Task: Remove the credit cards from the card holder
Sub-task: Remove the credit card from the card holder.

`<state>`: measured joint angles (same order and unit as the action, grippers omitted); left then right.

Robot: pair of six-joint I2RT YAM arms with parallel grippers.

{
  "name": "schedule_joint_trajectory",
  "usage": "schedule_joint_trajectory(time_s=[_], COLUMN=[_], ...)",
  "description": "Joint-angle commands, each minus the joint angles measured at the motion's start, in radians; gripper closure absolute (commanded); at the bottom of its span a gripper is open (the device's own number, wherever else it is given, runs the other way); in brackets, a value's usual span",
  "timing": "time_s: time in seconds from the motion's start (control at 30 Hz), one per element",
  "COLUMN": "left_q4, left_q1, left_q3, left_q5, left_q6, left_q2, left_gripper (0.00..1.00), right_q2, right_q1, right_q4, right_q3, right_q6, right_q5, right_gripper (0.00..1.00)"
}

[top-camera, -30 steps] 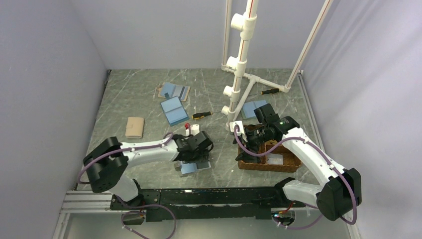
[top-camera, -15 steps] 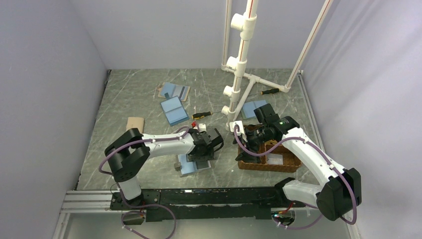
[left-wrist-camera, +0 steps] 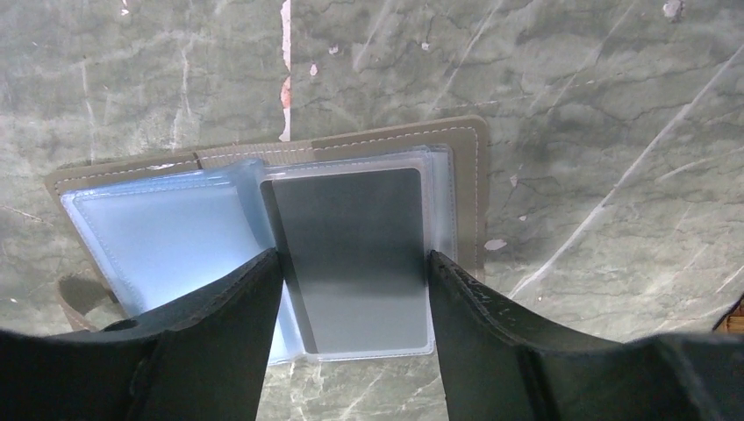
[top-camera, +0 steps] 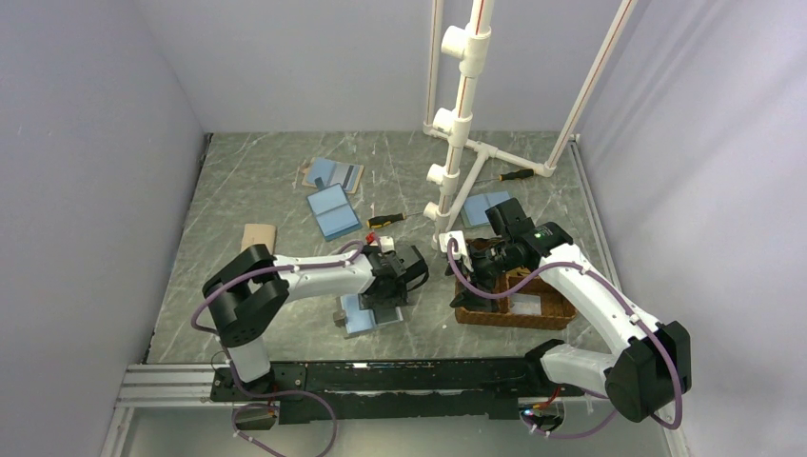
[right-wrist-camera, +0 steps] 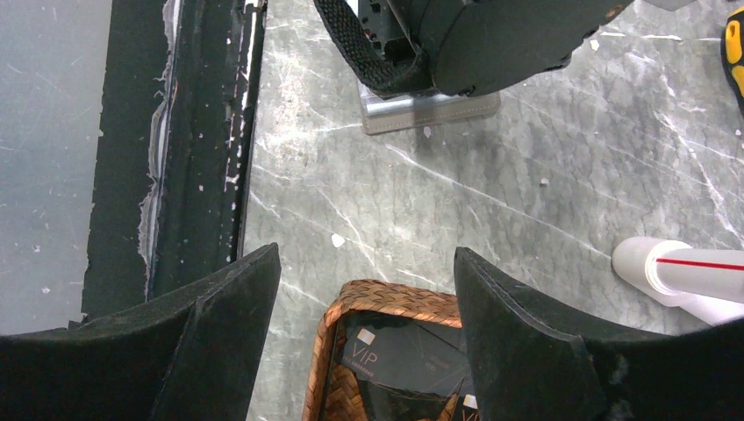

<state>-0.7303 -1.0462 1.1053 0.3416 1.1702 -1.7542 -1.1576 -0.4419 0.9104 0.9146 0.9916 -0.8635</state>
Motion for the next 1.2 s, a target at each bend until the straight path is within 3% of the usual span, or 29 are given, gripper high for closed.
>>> schedule_joint_trajectory(time_s=[0.0, 0.3, 0.63, 1.0, 1.17], left_q4=[-0.027, 0.193, 0.544, 0.599, 0.646], left_q1=[-0.005, 0.018, 0.137, 0.268, 0.303], left_q3=[-0.043, -0.239, -0.542, -0.715, -0.763], left_q5=[0.028, -0.042, -0.22, -0.331, -0.38], left_q6=[0.016, -0.021, -0.05, -0.037, -0.032], left_q2=[0.055, 0.257, 0.523, 0.733, 0.774], left_gripper=[0.36, 0.4, 0.47, 0.5, 0.53], right_q2=[0.003, 0.002, 0.0, -0.021, -0.026], right_q1=[0.003, 0.003, 0.002, -0.002, -0.067], right_q4=[-0.018, -0.015, -0.012, -0.008, -0.133], right_q3=[-0.003, -0.003, -0.003, -0.006, -0.03], right_q6=[0.01, 0.012, 0.014, 0.013, -0.116], right_q5=[-0.034, -0.041, -0.045, -0.068, -0.058], right_gripper=[0.25, 0.25, 0.25, 0.26, 0.33])
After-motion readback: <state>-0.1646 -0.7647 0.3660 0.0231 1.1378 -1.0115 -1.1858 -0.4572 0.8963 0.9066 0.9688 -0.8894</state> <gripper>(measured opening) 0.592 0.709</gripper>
